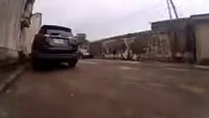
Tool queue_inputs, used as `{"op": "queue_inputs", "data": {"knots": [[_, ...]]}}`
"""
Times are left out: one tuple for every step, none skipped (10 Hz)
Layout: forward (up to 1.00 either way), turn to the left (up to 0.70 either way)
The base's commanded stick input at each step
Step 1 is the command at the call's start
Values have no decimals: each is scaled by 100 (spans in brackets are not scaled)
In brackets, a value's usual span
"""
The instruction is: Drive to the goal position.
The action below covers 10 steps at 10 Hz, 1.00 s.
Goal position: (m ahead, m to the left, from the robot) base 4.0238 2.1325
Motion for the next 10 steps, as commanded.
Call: {"op": "queue_inputs", "data": {"knots": [[50, 0], [50, 0], [50, 0], [50, 0], [50, 0], [50, 0], [50, 0], [50, 0], [50, 15], [50, 31]]}}
